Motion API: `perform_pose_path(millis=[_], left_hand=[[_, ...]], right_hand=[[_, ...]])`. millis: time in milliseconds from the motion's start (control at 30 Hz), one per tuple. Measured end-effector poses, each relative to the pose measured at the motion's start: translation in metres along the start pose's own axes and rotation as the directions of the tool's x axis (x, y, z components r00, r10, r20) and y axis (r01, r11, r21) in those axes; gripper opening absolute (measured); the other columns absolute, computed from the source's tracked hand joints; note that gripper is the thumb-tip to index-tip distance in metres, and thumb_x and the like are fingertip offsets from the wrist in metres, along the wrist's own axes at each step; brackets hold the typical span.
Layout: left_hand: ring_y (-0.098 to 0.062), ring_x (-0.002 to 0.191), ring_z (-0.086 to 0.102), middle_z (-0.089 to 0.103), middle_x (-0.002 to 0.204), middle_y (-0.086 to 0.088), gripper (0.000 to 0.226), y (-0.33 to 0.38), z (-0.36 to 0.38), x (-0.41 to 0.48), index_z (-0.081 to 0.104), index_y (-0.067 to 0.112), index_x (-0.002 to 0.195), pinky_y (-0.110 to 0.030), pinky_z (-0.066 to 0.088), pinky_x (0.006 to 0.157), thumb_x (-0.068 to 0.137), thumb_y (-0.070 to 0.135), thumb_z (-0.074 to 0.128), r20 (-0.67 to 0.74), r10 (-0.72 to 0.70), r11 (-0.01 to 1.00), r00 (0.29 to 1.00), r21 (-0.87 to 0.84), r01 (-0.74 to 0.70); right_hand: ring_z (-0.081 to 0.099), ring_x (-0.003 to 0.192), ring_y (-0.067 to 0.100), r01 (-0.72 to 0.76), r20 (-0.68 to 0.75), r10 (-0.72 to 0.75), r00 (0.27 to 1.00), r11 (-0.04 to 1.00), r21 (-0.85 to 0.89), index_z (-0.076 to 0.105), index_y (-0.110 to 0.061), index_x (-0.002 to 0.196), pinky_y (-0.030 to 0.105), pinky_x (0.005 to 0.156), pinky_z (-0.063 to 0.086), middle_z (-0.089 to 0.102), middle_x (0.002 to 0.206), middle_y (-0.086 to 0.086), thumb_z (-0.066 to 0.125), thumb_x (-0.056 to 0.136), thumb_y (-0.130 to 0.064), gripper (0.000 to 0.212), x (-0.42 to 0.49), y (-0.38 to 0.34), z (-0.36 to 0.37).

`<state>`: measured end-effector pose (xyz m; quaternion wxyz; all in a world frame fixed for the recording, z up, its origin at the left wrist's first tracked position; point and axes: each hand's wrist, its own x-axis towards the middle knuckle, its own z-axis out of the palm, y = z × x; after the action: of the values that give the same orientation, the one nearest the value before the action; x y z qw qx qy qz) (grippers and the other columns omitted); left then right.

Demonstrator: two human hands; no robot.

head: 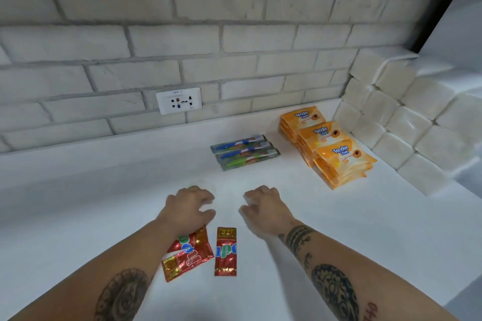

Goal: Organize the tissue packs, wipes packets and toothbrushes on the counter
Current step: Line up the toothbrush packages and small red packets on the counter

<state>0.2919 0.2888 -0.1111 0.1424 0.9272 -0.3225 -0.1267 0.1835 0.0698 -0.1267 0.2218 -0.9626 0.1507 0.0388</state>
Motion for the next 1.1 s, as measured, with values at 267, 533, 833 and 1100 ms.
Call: perform_pose_path(millis=[267, 533, 833, 1100], left_hand=[[-0.017, 0.12, 0.04, 0.047, 0.128, 0.014, 0.083, -0.009, 0.006, -0.081, 0.05, 0.043, 0.14, -0.04, 0.042, 0.096, 0.065, 0.071, 0.072, 0.16, -0.018, 0.988, 0.987, 0.156, -0.008], [-0.018, 0.117, 0.048, 0.053, 0.123, 0.012, 0.046, -0.022, 0.023, -0.119, 0.057, 0.043, 0.138, -0.032, 0.043, 0.089, 0.093, 0.047, 0.063, 0.063, -0.012, 0.997, 0.998, 0.074, 0.007], [-0.013, 0.109, 0.05, 0.052, 0.109, 0.016, 0.046, -0.015, 0.011, -0.132, 0.06, 0.045, 0.123, -0.033, 0.04, 0.087, 0.079, 0.061, 0.06, 0.082, 0.011, 0.998, 0.997, 0.062, -0.016], [-0.01, 0.088, 0.072, 0.077, 0.098, 0.005, 0.027, 0.033, -0.015, -0.098, 0.068, 0.029, 0.117, -0.029, 0.057, 0.084, 0.093, 0.041, 0.072, 0.147, -0.005, 0.816, 0.989, -0.571, 0.089]], right_hand=[[0.036, 0.125, 0.02, 0.088, 0.227, -0.072, 0.971, 0.994, -0.063, 0.054, -0.032, 0.143, 0.041, 0.108, 0.043, 0.044, 0.13, -0.003, 0.077, 0.082, -0.056, 0.069, -0.057, -0.061, 0.02], [0.045, 0.126, 0.025, -0.097, 0.195, 0.108, 0.975, 0.993, -0.068, 0.053, -0.019, 0.134, 0.037, 0.104, 0.047, 0.055, 0.132, 0.004, 0.067, 0.095, -0.033, 0.044, -0.095, -0.074, 0.025], [0.067, 0.094, 0.015, -0.257, 0.12, 0.23, 0.966, 0.911, 0.323, 0.054, -0.015, 0.107, 0.03, 0.083, 0.057, 0.067, 0.11, 0.003, 0.056, 0.102, -0.032, 0.018, -0.119, -0.065, 0.024], [0.068, 0.075, 0.019, -0.232, 0.147, 0.217, 0.965, 0.446, 0.864, 0.057, -0.016, 0.12, 0.03, 0.074, 0.062, 0.068, 0.112, 0.014, 0.076, 0.094, -0.03, 0.035, -0.095, -0.09, -0.001]])
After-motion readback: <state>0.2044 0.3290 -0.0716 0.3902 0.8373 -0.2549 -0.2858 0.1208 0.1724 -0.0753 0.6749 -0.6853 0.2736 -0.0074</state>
